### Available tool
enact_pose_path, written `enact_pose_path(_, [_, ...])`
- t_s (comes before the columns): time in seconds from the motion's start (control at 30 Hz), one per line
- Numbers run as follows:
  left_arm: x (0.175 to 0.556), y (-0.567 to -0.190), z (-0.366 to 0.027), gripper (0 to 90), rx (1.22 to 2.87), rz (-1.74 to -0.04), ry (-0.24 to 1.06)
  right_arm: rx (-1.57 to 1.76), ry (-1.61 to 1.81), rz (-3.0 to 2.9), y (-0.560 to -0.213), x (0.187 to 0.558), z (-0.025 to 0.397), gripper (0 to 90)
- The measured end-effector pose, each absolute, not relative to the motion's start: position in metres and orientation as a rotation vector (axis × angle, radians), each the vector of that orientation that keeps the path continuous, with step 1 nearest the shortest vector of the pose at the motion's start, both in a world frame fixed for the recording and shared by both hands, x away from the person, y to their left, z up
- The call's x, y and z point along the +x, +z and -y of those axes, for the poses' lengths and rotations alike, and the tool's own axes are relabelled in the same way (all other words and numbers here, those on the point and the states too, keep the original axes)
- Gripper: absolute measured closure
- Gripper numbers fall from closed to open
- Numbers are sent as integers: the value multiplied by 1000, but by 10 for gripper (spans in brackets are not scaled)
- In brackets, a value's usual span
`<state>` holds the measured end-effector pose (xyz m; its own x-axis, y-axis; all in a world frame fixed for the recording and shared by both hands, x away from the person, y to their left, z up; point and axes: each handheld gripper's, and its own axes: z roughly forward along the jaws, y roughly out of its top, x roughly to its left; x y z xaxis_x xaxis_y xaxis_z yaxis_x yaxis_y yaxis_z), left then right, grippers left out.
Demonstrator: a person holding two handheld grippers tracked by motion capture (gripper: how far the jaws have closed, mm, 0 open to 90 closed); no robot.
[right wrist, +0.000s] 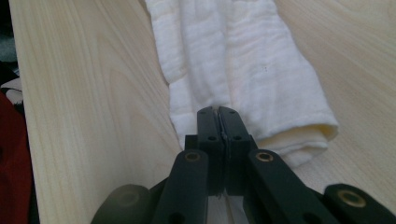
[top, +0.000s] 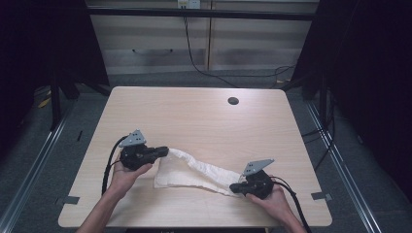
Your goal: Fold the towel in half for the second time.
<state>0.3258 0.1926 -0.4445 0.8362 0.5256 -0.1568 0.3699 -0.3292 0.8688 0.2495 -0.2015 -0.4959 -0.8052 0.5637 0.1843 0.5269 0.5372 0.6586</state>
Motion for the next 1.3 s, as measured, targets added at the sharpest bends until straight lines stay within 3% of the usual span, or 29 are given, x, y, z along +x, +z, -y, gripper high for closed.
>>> enact_pose_path(0.43, [287,-454,-198,852,2077,-567,109,989,1144,-2689,-497,248,201,893])
enact_pose_path(0.77, [264,-484,-195,852,2187,-562,12,984,1140,-2683,-497,247,201,893])
enact_pose_path(1.3, [261,-495,-190,856,2262,-538,138,969,980,-2620,-491,251,210,892])
